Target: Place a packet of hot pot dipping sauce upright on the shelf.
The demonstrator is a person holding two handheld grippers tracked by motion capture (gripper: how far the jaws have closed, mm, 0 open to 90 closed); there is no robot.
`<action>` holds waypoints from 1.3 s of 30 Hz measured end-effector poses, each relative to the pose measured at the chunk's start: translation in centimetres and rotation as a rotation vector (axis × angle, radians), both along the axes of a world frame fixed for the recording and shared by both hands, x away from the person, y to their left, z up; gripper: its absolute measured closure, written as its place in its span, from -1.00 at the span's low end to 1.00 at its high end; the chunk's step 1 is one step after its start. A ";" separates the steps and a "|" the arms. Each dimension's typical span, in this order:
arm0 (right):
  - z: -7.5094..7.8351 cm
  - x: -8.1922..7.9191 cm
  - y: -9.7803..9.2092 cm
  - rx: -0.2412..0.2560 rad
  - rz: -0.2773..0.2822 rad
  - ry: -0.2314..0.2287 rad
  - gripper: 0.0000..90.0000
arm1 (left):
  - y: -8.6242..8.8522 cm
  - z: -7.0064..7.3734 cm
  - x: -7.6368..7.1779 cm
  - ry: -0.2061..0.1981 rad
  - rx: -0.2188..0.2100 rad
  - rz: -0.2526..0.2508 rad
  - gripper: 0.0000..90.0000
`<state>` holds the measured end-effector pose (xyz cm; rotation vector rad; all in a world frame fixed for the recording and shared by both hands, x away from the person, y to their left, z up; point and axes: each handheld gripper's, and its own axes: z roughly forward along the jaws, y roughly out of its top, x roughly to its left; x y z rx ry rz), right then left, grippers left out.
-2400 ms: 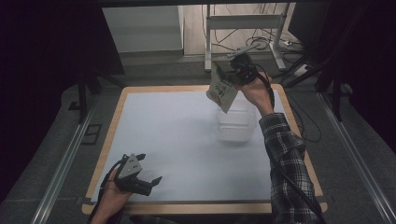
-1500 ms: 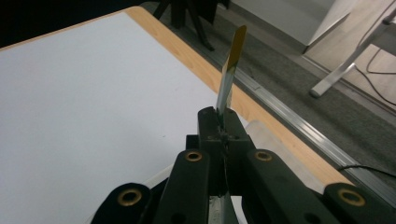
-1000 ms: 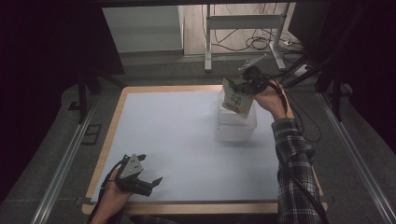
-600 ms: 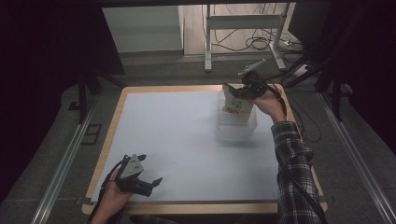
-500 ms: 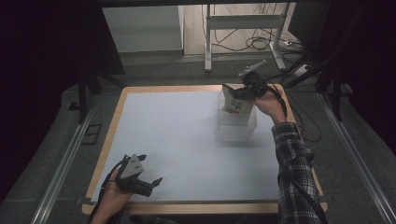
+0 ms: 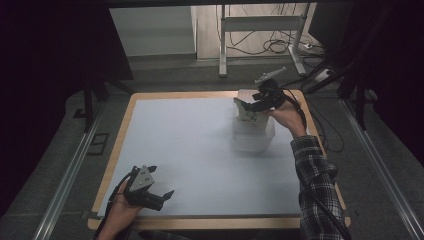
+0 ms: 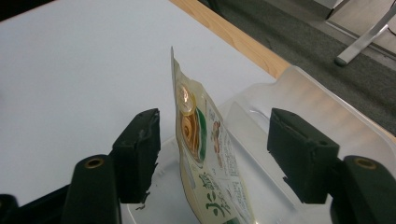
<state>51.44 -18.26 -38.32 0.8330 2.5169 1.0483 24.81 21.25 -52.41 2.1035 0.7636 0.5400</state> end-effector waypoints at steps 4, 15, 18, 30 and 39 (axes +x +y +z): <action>0.2 -0.3 0.1 0.028 -0.007 0.003 -0.32 | 0.0 0.0 0.0 0.000 0.001 0.000 -1.00; 0.3 -0.9 0.7 0.064 0.010 0.011 -0.53 | 0.0 0.0 0.0 -0.001 0.001 0.001 -1.00; 0.5 -1.1 0.7 0.072 0.009 0.013 -0.56 | 0.0 0.0 0.0 -0.001 0.001 0.001 -1.00; 1.7 -2.2 -0.4 0.139 -0.011 0.019 -0.74 | 0.1 0.1 0.0 0.011 -0.036 0.009 -1.00; 2.3 -3.4 -1.3 0.173 -0.029 0.008 -0.83 | 0.4 0.3 -0.1 0.015 -0.104 -0.020 -1.00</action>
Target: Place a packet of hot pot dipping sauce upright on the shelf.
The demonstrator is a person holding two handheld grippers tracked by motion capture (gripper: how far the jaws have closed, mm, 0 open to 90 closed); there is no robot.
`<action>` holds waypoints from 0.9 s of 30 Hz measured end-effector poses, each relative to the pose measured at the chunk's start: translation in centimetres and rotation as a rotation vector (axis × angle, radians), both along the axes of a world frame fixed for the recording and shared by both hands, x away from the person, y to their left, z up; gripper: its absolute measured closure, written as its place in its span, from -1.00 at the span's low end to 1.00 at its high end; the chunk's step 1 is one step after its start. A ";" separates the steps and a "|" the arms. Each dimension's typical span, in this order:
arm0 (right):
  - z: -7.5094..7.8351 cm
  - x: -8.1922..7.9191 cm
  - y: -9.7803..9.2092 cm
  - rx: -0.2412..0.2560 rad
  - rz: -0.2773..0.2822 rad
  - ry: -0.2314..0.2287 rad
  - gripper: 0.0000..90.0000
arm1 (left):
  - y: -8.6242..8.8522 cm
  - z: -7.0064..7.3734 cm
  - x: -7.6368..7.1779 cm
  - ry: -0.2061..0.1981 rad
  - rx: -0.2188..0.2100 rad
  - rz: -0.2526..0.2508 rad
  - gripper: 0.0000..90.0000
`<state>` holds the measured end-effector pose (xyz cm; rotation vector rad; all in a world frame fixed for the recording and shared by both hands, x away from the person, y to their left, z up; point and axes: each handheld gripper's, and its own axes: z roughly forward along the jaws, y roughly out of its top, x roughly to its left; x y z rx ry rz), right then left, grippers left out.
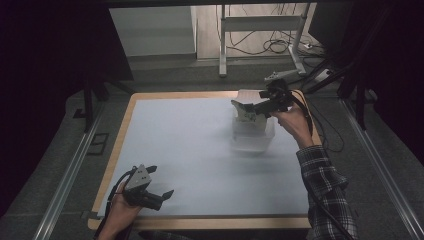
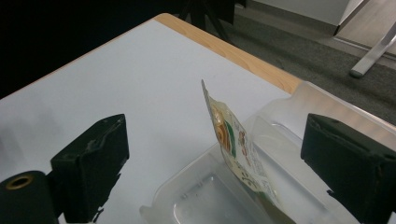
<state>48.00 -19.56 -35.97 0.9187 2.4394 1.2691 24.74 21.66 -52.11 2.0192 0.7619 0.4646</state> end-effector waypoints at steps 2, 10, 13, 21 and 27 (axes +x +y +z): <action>0.1 -0.3 -0.2 0.005 -0.009 0.000 -0.86 | 0.0 0.0 -0.1 -0.011 -0.008 -0.006 -1.00; 0.0 -1.4 -0.9 -0.003 -0.016 -0.011 -0.99 | 0.0 0.0 -0.1 -0.023 -0.011 -0.005 -1.00; -0.1 -2.0 -1.0 -0.010 -0.020 -0.025 -1.00 | 0.0 0.0 -0.1 -0.023 -0.008 -0.002 -1.00; -0.8 -3.4 -1.4 -0.017 -0.034 -0.039 -1.00 | 0.0 -0.1 0.0 -0.015 -0.011 -0.008 -1.00; -1.7 -4.3 -1.5 -0.017 -0.038 -0.038 -1.00 | 0.0 -0.2 0.0 -0.016 -0.006 -0.005 -1.00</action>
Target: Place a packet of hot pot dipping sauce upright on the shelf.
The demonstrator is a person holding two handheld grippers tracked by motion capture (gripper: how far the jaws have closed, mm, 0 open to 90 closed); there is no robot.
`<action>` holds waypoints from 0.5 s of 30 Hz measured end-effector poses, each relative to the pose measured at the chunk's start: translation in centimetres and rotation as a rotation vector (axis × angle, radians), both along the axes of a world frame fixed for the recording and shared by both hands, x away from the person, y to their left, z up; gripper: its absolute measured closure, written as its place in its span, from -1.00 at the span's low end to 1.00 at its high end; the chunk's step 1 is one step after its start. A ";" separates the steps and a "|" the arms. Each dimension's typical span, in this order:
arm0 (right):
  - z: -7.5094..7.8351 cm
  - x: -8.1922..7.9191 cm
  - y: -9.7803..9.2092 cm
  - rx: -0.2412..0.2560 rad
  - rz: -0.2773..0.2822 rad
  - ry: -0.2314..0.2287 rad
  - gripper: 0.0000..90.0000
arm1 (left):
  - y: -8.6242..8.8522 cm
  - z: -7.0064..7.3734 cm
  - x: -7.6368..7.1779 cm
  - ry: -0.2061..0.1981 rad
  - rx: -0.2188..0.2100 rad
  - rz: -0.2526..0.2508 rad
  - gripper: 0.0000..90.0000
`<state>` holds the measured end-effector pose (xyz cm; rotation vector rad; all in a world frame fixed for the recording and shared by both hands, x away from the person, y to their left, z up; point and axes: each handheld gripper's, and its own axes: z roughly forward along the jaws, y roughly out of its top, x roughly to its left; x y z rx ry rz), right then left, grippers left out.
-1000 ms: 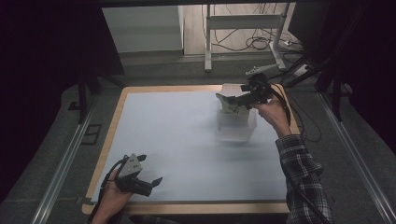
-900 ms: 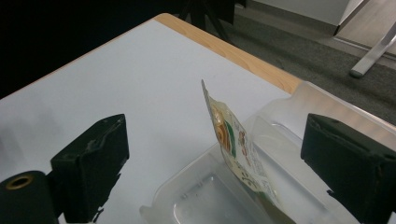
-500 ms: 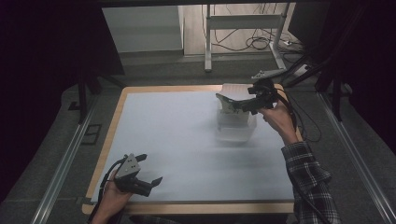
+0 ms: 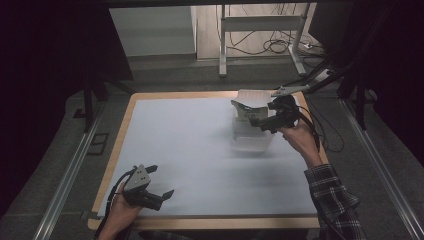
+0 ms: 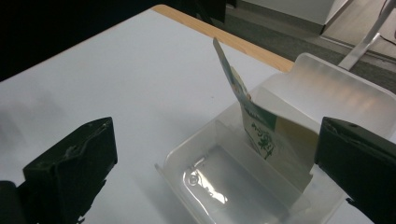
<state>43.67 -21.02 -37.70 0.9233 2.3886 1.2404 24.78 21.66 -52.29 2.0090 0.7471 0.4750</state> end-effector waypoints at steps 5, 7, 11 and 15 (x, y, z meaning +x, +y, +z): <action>-0.6 -0.8 0.0 -0.001 -0.001 -0.001 -1.00 | -0.1 0.0 0.0 0.002 0.011 0.000 -1.00; -0.8 -1.2 0.0 -0.003 0.002 -0.001 -1.00 | -0.1 -0.1 0.0 0.008 0.016 0.000 -1.00; -1.1 -1.8 0.0 -0.005 0.004 -0.008 -1.00 | -0.2 -0.1 0.0 0.010 0.020 -0.004 -1.00; -1.3 -2.6 -0.1 0.002 0.003 0.001 -1.00 | -0.2 -0.1 0.0 0.010 0.023 -0.005 -1.00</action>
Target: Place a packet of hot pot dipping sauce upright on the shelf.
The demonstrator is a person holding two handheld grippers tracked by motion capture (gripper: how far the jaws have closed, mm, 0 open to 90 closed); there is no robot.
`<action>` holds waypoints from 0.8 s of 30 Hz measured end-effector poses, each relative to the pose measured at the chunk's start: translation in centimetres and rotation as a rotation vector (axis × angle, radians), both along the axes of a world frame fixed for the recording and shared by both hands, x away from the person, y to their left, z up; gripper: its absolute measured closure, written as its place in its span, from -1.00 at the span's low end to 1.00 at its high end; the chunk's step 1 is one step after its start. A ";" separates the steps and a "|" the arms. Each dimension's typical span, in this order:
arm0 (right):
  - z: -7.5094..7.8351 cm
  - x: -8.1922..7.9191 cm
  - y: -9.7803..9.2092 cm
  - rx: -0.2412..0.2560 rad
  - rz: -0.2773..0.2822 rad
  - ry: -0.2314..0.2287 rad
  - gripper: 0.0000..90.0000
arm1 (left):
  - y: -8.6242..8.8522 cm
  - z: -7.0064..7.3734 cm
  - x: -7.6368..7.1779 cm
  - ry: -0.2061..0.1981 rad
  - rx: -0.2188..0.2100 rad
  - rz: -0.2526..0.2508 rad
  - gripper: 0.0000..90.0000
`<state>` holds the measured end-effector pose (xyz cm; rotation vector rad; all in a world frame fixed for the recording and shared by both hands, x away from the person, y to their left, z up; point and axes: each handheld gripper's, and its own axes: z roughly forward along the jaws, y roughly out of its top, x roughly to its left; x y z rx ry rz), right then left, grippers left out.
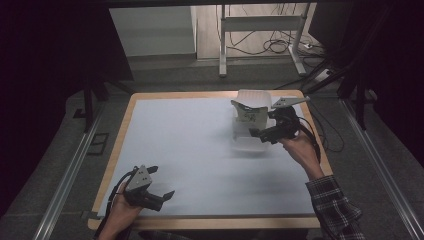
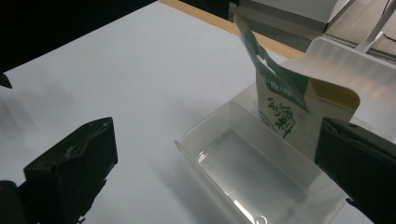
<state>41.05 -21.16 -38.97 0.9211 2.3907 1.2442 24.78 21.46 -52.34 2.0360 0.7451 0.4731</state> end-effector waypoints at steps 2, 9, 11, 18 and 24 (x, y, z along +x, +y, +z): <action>0.0 -0.4 -0.1 0.004 0.002 -0.003 -1.00 | 0.0 0.0 0.0 0.001 0.002 0.000 -1.00; 0.0 -1.8 -0.4 0.002 0.015 -0.011 -1.00 | -0.1 0.0 0.0 0.003 0.013 0.003 -1.00; 0.0 -2.3 -0.5 0.002 0.019 -0.012 -1.00 | -0.1 0.0 0.0 0.003 0.015 0.004 -1.00; -0.6 -3.8 -0.7 -0.032 0.033 -0.005 -1.00 | -0.2 -0.1 0.0 -0.001 0.018 0.003 -1.00; -1.4 -5.1 -0.8 -0.038 0.029 -0.014 -1.00 | -0.2 -0.1 0.0 -0.002 0.023 0.004 -1.00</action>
